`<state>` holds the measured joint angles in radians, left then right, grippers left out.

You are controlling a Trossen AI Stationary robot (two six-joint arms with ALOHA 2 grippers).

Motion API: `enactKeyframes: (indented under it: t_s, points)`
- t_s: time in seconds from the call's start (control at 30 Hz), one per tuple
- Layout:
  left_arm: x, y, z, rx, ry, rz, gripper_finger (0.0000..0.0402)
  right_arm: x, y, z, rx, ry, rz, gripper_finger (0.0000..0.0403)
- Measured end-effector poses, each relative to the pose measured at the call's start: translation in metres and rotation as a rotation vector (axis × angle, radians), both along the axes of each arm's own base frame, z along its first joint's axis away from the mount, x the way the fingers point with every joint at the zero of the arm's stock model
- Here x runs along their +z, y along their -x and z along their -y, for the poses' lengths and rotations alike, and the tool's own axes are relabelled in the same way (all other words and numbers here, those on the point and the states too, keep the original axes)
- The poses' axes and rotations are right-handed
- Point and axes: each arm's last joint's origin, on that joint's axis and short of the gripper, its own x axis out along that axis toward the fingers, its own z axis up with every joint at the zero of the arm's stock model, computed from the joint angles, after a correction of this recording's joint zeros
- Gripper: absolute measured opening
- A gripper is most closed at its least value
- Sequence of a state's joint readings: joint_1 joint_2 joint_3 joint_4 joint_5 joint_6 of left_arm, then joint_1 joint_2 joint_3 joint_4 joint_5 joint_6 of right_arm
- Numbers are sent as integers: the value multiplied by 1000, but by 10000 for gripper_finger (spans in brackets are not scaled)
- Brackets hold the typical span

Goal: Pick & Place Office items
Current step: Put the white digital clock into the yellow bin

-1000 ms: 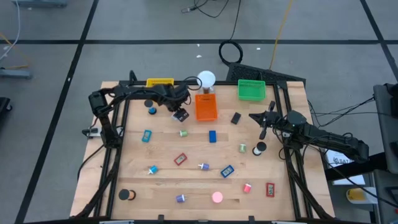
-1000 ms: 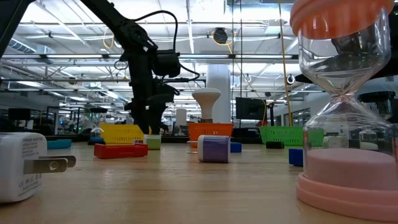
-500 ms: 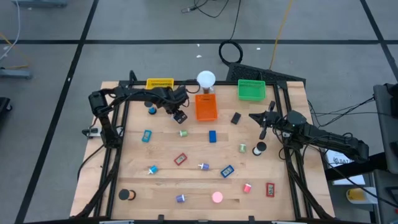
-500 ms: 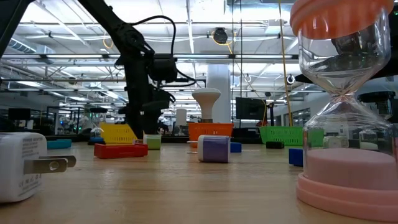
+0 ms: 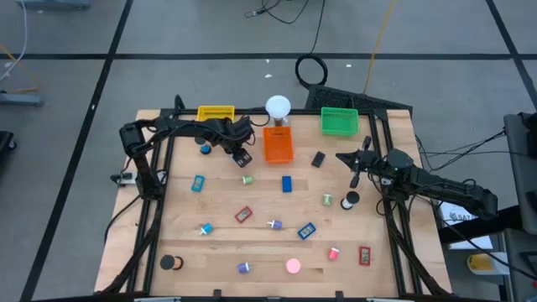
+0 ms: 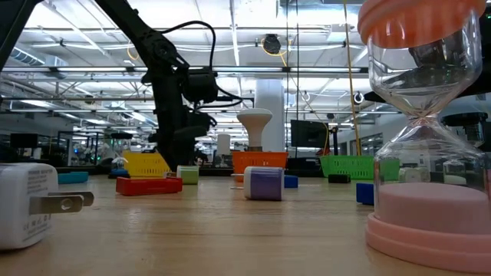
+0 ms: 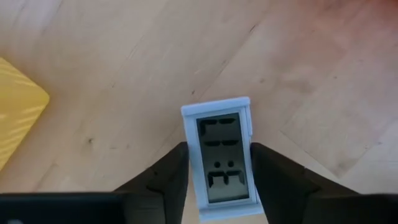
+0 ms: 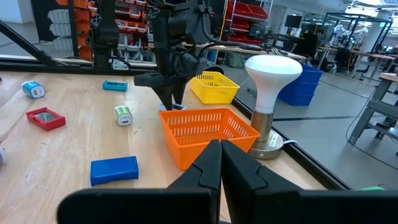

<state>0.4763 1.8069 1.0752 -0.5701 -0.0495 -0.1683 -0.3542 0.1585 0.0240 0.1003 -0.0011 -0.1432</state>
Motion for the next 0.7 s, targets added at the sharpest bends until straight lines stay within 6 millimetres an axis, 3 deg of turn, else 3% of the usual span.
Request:
enactKeyframes:
  t_s: [0.17, 0.47, 0.7]
  points:
    - [0, 0, 0, -15, -4, -3, 165, 0, 0, 0, 0, 0, 1, 0]
    - [0, 0, 0, -32, -8, -9, 218, 0, 0, 0, 0, 0, 1, 0]
    - [0, 0, 1, -37, 7, -3, 193, 0, 0, 0, 0, 0, 0, 0]
